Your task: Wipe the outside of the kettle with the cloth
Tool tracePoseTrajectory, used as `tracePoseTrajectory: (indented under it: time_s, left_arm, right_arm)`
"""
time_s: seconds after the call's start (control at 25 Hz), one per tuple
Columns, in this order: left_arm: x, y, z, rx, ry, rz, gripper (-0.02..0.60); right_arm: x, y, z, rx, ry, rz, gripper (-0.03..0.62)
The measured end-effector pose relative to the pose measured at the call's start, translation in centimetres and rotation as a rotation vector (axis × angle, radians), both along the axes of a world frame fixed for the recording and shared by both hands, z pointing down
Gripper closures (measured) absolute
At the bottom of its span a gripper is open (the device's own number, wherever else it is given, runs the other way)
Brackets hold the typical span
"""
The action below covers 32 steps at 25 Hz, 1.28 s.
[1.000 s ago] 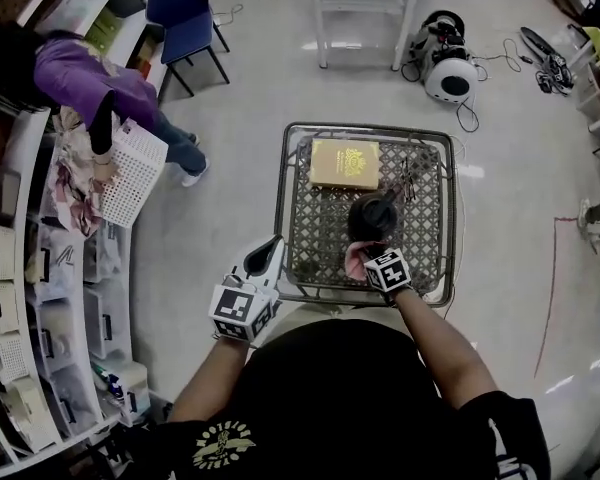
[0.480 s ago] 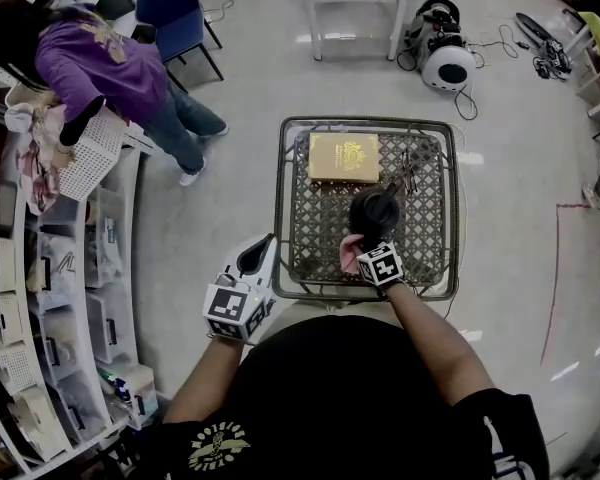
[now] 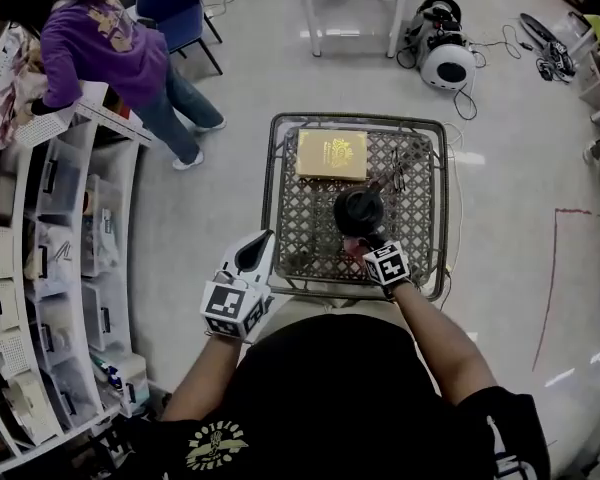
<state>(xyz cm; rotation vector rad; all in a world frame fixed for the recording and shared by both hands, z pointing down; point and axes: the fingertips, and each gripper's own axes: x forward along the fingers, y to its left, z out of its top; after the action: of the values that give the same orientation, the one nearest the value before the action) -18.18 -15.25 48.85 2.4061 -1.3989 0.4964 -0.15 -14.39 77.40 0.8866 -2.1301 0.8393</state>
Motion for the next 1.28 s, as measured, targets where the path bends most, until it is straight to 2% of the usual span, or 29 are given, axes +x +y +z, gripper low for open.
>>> tracePoseTrajectory:
  time_s: [0.32,0.72,0.88,1.08,1.28]
  left_arm:
    - [2.6,1.6,-0.1,-0.007,-0.005,-0.08,0.572]
    - [2.6,4.9,0.8,-0.028,-0.007,-0.245,0.572]
    - [2.3,6.5,1.3,-0.041,-0.011,-0.298,0.572]
    - [1.7,7.8,1.6,-0.048,-0.015,-0.339,0.572]
    - [2.0,7.0,1.2,-0.025,-0.006,-0.313,0.572]
  right_arm:
    - [4.1,-2.0,-0.1,0.013,0.025,-0.05,0.569]
    - [6.7,-6.0,0.9,0.048,0.089,-0.147,0.569]
    - [7.1,-8.2,2.4,0.052,0.081,-0.137,0.569]
    - [7.2,-10.4,1.7,0.089,0.112,-0.131,0.569]
    - [8.5,-10.0,1.1,0.107,0.114,-0.082,0.569]
